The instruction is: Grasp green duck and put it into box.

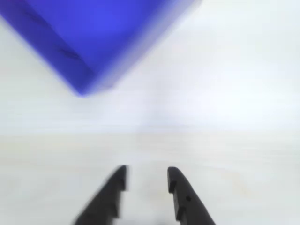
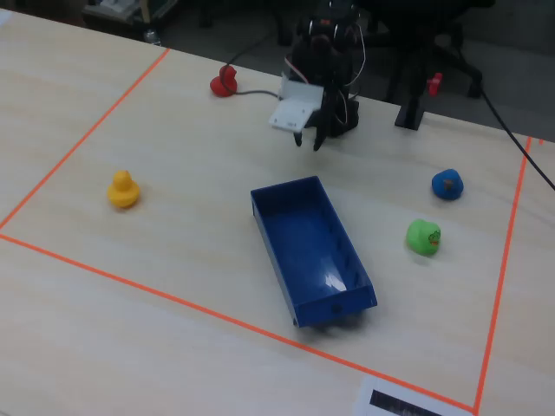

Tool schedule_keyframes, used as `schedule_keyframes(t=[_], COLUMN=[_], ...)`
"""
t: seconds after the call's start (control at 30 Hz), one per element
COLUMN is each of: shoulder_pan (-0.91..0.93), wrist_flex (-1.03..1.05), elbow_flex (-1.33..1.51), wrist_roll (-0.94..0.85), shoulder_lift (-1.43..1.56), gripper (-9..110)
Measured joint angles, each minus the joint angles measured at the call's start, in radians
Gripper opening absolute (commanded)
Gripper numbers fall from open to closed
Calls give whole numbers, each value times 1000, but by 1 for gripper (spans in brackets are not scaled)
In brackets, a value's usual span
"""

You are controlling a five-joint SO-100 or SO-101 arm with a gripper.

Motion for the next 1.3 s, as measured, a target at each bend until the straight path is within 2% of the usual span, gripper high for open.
schedule_keyframes(t=[0.2, 0.3, 0.43, 0.63, 0.8, 1.1, 1.3], shoulder_pan=[-230, -388, -531, -509, -514, -727, -727], wrist_flex=[232, 233, 115, -120, -218, -341, -482], elbow_flex=[-537, -680, -698, -698, -695, -640, -624], wrist_roll=[166, 288, 371, 282, 239, 382, 407], shoulder_lift=[-319, -407, -472, -592, -663, -825, -954], gripper=[30, 30, 29, 29, 29, 28, 28])
